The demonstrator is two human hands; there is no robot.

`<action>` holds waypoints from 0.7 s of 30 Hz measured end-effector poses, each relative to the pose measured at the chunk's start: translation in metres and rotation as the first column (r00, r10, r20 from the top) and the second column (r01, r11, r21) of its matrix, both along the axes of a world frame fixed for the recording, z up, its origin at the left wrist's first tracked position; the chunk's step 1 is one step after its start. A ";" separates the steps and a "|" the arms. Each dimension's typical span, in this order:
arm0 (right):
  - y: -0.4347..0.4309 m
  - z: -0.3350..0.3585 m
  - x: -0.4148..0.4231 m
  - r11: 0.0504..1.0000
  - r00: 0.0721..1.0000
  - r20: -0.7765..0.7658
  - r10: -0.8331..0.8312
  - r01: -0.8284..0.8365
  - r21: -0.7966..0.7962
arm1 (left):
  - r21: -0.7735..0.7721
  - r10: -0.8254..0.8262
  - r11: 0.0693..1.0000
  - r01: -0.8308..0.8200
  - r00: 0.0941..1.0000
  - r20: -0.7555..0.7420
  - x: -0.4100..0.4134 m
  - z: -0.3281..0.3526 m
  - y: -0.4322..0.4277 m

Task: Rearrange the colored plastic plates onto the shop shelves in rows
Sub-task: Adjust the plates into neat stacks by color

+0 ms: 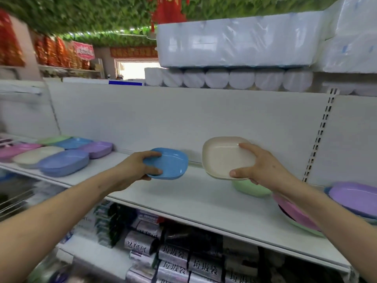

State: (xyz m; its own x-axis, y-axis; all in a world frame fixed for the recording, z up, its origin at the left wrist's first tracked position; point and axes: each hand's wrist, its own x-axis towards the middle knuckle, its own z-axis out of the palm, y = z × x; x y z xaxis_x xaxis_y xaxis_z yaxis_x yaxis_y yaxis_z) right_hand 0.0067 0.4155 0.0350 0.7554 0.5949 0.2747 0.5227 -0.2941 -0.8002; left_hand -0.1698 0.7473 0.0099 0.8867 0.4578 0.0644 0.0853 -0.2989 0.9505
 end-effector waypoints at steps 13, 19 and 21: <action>0.232 0.002 -0.100 0.980 0.977 -0.068 0.200 -0.200 0.012 | 0.111 0.226 0.966 -0.232 0.972 0.063 -0.172 0.013 0.192; 0.363 -0.001 -0.165 0.961 0.957 -0.084 0.276 -0.275 0.021 | 0.139 0.311 0.939 -0.313 0.950 0.037 -0.262 0.013 0.290; 0.402 -0.004 -0.187 0.954 0.951 -0.073 0.301 -0.301 0.010 | 0.120 0.336 0.934 -0.337 0.941 0.032 -0.291 0.012 0.319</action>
State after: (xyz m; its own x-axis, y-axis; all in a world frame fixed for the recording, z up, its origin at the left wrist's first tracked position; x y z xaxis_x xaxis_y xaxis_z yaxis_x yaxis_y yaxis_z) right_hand -0.1801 0.8179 0.0309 0.5592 0.7980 0.2248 0.5273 -0.1331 -0.8392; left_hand -0.4606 1.0664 0.0217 0.6810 0.7173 0.1471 0.1911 -0.3681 0.9100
